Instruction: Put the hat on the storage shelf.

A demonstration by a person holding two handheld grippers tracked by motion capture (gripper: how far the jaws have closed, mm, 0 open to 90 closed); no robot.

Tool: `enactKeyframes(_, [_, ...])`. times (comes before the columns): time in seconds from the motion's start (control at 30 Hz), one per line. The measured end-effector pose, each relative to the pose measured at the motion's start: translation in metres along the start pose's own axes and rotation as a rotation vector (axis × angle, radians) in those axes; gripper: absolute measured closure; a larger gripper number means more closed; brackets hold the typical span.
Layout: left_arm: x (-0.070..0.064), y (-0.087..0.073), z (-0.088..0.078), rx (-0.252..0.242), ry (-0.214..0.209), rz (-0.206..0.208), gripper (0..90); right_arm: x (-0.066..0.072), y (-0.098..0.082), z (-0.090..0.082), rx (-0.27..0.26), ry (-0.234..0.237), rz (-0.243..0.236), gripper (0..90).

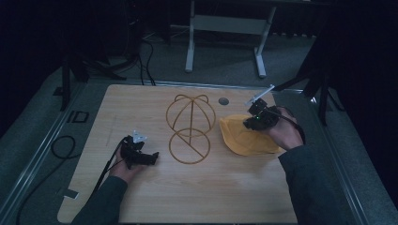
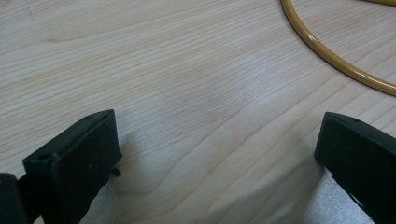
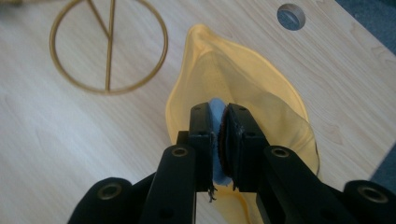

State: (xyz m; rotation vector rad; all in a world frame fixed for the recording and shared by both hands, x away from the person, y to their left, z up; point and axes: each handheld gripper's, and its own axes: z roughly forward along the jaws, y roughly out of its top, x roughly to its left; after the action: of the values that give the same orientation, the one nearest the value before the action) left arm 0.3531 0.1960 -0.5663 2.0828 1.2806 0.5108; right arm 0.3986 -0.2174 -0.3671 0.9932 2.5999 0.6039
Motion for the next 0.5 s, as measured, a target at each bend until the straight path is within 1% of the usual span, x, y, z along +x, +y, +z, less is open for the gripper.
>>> enactKeyframes(0.03, [0.000, 0.000, 0.000, 0.000, 0.000, 0.000, 0.1, -0.001, 0.002, 0.004, -0.001, 0.003, 0.019, 81.0])
enactKeyframes(0.1, [0.000, 0.000, 0.000, -0.001, 0.000, 0.000, 0.1, -0.002, 0.005, 0.009, -0.004, 0.012, 0.039, 81.0])
enactKeyframes(0.27, [0.000, 0.000, 0.000, 0.000, 0.000, 0.000, 0.1, -0.003, 0.014, 0.022, -0.009, 0.021, 0.059, 79.8])
enactKeyframes(0.37, [0.000, 0.000, 0.000, 0.000, 0.000, 0.001, 0.1, -0.005, 0.017, 0.025, -0.020, 0.031, 0.084, 77.2])
enactKeyframes(0.5, [0.000, 0.000, 0.000, -0.001, 0.000, 0.001, 0.1, -0.009, 0.018, 0.023, -0.036, 0.056, 0.095, 74.2])
